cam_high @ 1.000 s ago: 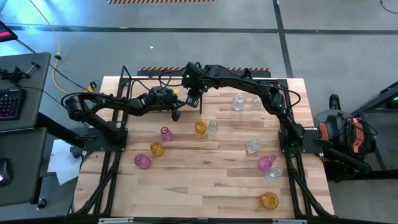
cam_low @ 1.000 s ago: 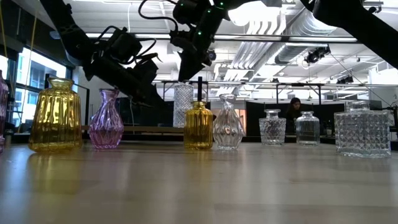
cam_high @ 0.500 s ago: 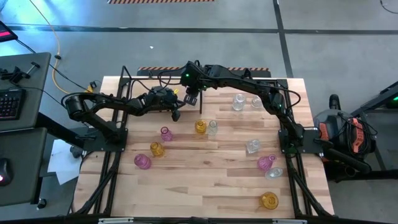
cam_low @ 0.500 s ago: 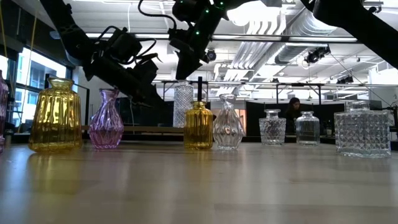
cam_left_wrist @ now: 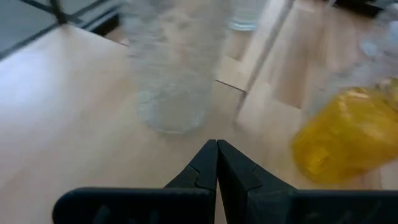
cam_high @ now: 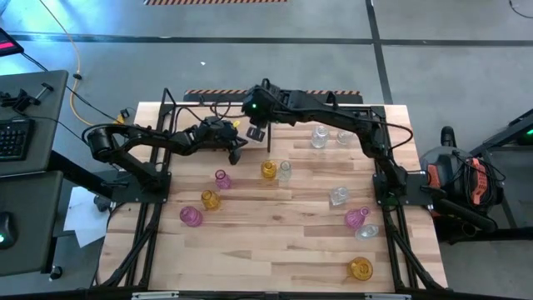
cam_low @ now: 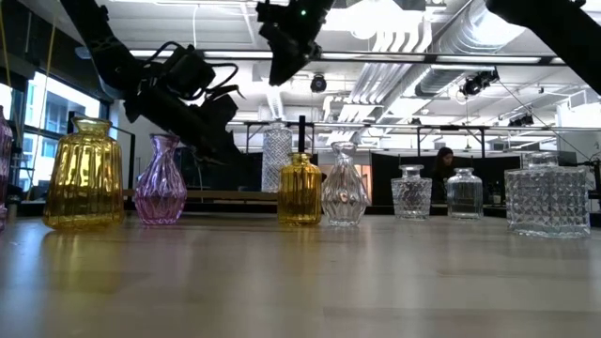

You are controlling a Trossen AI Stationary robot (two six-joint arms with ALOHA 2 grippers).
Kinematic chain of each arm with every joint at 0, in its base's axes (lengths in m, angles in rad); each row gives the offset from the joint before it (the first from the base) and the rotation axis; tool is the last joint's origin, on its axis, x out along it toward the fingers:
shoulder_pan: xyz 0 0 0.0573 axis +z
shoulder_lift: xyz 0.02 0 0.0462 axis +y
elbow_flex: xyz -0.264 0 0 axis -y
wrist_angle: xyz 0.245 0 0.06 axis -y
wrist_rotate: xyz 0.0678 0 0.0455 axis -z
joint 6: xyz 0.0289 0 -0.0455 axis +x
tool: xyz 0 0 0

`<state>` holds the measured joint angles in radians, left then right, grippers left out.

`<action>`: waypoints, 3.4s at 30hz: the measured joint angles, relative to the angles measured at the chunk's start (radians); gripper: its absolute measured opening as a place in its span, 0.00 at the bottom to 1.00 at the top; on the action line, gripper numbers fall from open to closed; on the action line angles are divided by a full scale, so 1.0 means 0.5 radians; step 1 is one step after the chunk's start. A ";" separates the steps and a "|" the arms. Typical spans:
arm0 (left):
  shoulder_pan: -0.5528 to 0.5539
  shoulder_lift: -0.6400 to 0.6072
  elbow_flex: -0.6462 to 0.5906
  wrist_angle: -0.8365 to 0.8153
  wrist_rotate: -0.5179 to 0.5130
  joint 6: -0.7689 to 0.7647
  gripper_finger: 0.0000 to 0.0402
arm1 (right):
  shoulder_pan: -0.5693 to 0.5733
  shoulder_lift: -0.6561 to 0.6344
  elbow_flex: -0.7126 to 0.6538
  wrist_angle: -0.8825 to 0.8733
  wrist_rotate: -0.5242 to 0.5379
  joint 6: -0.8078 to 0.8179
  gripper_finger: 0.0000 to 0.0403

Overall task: Sort vases onto shelf
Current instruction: Put the transparent vase in the top right corner of the shelf

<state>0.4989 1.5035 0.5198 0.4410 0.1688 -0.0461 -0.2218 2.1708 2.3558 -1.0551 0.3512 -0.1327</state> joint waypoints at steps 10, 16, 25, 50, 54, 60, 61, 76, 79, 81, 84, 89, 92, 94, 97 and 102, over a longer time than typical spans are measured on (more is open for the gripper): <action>-0.082 -0.553 -0.001 -0.149 0.102 0.064 0.00 | 0.086 0.001 -0.003 -0.332 0.014 0.150 0.02; -0.084 -1.299 0.000 -0.788 -0.089 0.183 0.00 | 0.036 0.003 -0.104 -0.246 -0.150 0.189 0.01; -0.083 -2.069 -0.001 -1.546 -0.415 0.080 0.00 | -0.027 0.000 -0.340 0.018 -0.411 0.242 0.00; -0.083 -2.235 -0.001 -1.638 -0.422 0.026 0.00 | -0.157 0.038 -0.362 0.062 -0.672 0.267 0.00; -0.083 -2.235 -0.001 -1.638 -0.422 0.025 0.00 | -0.189 0.047 -0.362 0.054 -0.712 0.265 0.00; -0.083 -2.235 -0.001 -1.637 -0.422 0.024 0.00 | -0.219 0.048 -0.362 0.056 -0.802 0.223 0.00; -0.083 -2.235 -0.001 -1.636 -0.421 0.024 0.00 | -0.222 0.048 -0.362 0.058 -0.814 0.216 0.00; -0.083 -2.235 -0.001 -1.636 -0.421 0.005 0.00 | -0.272 0.049 -0.362 0.140 -0.817 0.175 0.00; -0.083 -2.235 -0.001 -1.636 -0.421 -0.006 0.00 | -0.290 0.049 -0.362 0.140 -0.818 0.163 0.00; -0.083 -2.235 -0.001 -1.636 -0.421 -0.006 0.00 | -0.300 0.049 -0.362 0.142 -0.817 0.160 0.00; -0.083 -2.235 -0.001 -1.636 -0.421 -0.006 0.00 | -0.315 0.049 -0.362 0.153 -0.817 0.152 0.00; -0.083 -2.235 -0.001 -1.636 -0.421 -0.006 0.00 | -0.335 0.050 -0.362 0.192 -0.822 0.144 0.00; -0.083 -2.235 -0.001 -1.636 -0.421 -0.006 0.00 | -0.348 0.050 -0.362 0.192 -0.823 0.135 0.00; -0.083 -2.235 -0.001 -1.636 -0.421 -0.006 0.00 | -0.356 0.050 -0.362 0.192 -0.823 0.129 0.00; -0.083 -2.235 -0.001 -1.636 -0.421 -0.006 0.00 | -0.367 0.050 -0.362 0.192 -0.823 0.124 0.00; -0.083 -2.235 -0.001 -1.636 -0.421 -0.007 0.00 | -0.380 0.050 -0.362 0.224 -0.824 0.118 0.00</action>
<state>0.4576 0.3859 0.5194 -0.3767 -0.0418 -0.0498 -0.4116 2.1960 2.1750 -0.9428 -0.0608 -0.0736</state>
